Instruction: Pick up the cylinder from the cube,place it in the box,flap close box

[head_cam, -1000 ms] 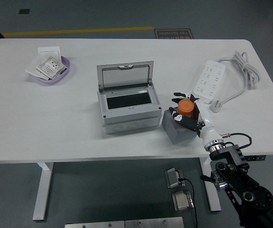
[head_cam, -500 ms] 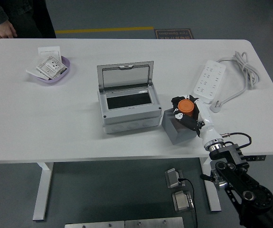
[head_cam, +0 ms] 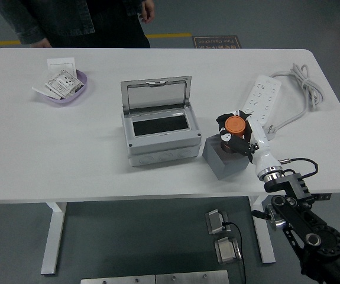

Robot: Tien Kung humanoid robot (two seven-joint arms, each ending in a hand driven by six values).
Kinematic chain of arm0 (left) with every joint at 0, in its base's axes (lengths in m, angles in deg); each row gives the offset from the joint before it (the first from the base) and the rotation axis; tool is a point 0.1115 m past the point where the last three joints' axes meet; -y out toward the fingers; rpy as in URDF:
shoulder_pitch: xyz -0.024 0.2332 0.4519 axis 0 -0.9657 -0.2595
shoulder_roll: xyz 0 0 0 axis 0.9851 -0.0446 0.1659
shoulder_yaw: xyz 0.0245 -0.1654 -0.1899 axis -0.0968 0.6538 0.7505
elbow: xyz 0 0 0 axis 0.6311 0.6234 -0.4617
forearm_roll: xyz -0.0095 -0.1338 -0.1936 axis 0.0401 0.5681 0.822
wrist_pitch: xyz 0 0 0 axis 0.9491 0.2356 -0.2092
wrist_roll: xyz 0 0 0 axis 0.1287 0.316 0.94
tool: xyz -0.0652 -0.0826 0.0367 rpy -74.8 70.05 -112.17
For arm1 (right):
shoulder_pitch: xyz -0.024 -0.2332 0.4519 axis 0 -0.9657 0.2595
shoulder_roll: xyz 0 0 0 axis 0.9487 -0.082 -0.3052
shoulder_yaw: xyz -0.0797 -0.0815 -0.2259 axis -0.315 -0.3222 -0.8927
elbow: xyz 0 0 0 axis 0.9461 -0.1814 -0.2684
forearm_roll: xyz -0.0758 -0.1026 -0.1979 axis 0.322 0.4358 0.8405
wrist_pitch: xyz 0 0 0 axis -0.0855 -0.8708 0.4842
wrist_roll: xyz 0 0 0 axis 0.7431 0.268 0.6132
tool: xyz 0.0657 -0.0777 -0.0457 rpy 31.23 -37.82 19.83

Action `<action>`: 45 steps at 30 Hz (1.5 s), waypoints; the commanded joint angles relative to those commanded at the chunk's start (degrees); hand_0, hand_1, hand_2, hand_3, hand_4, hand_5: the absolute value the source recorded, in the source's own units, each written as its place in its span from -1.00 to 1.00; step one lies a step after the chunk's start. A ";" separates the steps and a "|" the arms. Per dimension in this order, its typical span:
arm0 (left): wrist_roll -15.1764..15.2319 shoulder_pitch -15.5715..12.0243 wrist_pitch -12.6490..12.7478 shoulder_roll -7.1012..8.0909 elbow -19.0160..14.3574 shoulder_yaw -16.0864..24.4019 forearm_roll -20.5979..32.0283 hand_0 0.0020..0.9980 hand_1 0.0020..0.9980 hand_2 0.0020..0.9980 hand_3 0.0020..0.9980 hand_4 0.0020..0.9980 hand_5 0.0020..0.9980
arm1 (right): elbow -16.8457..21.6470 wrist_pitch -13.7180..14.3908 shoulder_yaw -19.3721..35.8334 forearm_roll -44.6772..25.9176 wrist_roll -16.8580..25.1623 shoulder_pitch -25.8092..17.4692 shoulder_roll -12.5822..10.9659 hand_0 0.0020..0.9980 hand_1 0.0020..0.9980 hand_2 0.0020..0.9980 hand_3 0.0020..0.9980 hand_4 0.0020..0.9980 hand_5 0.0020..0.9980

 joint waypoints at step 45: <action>-2.10 -0.42 -0.26 1.49 0.00 4.12 -3.65 0.42 0.42 0.27 0.51 0.57 0.18 | -10.13 5.46 -28.21 26.39 -17.51 29.05 1.31 -1.00 -1.00 -0.62 -0.62 -0.85 -0.90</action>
